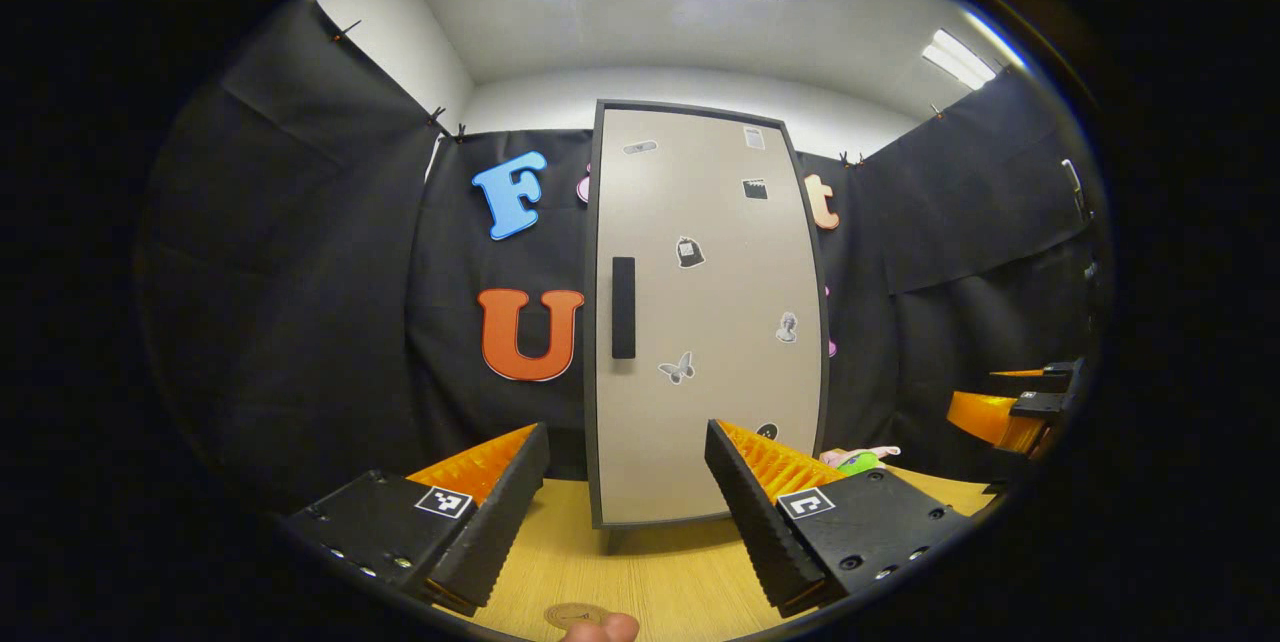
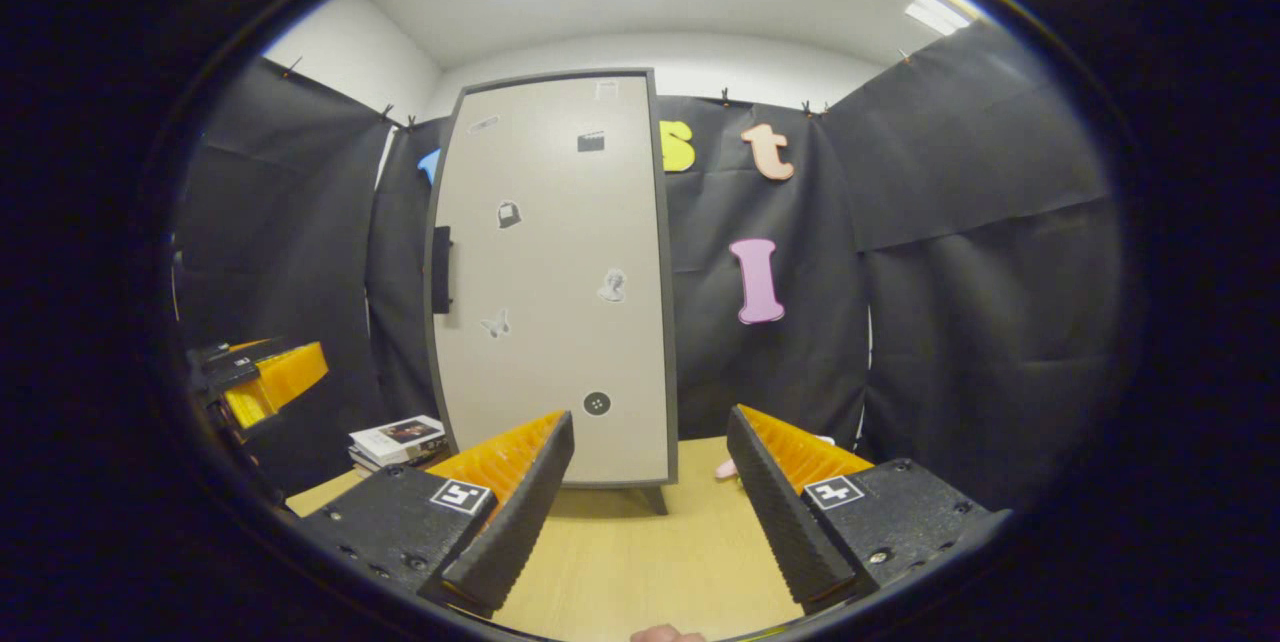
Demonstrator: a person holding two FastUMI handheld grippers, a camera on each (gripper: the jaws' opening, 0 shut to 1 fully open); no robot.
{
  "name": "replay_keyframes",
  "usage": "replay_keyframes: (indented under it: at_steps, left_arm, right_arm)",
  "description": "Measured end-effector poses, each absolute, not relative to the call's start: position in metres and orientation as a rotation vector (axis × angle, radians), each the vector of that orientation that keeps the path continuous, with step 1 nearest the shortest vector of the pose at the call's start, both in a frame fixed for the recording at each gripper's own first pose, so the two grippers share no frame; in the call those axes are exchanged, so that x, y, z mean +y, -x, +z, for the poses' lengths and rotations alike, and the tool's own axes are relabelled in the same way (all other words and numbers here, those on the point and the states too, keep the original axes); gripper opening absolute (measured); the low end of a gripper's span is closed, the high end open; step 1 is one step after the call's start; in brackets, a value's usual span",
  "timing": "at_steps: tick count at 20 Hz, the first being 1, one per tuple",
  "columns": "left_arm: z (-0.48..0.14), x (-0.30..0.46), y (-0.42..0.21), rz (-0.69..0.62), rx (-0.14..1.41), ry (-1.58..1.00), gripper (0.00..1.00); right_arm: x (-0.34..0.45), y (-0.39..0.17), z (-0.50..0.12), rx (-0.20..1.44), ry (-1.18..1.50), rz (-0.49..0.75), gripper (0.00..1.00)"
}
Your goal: Open the cabinet door with the right hand, grasp the bottle in the cabinet with the left hand and place it on the coaster, then close the cabinet door with the right hand.
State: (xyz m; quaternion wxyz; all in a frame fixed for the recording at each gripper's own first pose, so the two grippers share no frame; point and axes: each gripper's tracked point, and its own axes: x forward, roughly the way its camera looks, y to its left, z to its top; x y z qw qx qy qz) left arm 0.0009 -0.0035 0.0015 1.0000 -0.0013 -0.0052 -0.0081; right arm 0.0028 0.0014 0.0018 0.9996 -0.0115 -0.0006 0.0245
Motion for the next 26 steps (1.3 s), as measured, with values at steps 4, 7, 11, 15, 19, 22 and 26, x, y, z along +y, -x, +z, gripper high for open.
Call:
replay_keyframes:
  at_steps: [4,7,11,15,19,22,26]
  left_arm:
    - [-0.003,-0.007,0.005,-0.022,0.006,0.008,0.95]
    - [-0.003,-0.009,0.009,-0.024,0.012,0.007,0.95]
    - [-0.006,-0.012,0.016,-0.023,0.017,-0.006,0.95]
    - [-0.010,-0.011,0.021,-0.015,0.030,-0.006,0.95]
    - [-0.007,-0.001,0.024,0.005,0.027,-0.006,0.95]
    - [-0.007,0.007,0.026,0.024,0.026,-0.007,0.95]
    - [-0.005,0.023,0.028,0.054,0.023,-0.012,0.95]
  right_arm:
    - [0.034,-0.029,0.012,0.009,0.029,0.182,0.99]
    - [0.070,-0.059,0.033,0.020,-0.012,0.301,0.99]
    - [0.123,-0.100,0.062,0.036,-0.034,0.430,0.99]
    - [0.176,-0.137,0.079,0.027,-0.016,0.497,0.99]
    - [0.222,-0.168,0.079,0.056,0.024,0.543,0.99]
    - [0.247,-0.188,0.079,0.064,0.031,0.548,0.94]
    - [0.270,-0.210,0.073,0.066,0.047,0.539,0.94]
